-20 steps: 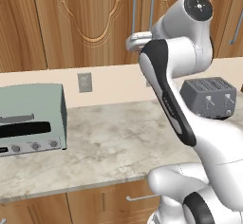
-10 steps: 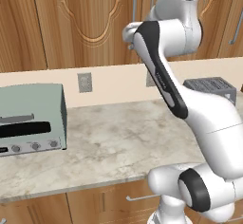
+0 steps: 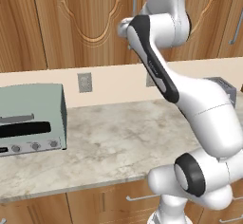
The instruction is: Move the bowls from the cabinet to the plates on the dining table.
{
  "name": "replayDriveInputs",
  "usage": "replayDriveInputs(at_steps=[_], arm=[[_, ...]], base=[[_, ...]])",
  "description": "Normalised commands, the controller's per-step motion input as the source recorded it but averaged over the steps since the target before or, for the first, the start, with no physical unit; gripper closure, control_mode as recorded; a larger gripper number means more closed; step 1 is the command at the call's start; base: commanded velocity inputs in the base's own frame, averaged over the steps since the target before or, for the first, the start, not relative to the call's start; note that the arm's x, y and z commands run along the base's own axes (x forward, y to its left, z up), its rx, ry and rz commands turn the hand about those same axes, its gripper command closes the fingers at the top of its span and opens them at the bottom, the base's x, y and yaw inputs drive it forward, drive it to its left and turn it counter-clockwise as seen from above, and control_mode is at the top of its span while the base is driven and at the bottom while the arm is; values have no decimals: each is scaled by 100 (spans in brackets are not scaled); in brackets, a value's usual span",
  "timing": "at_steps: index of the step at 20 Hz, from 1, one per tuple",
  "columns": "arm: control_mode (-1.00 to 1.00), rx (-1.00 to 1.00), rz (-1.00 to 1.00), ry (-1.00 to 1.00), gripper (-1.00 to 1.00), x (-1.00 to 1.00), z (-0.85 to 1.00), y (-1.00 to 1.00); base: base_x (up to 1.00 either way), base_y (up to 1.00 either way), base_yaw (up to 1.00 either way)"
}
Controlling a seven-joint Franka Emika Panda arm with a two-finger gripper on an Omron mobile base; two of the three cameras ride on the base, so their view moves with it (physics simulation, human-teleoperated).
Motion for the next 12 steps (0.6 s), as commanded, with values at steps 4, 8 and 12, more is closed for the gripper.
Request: replayDriveInputs(at_steps=[4, 8, 12], arm=[[-100, 0, 0, 0, -100, 28, 0, 9], [-100, 0, 0, 0, -100, 29, 0, 1], [-100, 0, 0, 0, -100, 34, 0, 0]], base=[[0, 0, 0], [0, 0, 0], [0, 0, 0]])
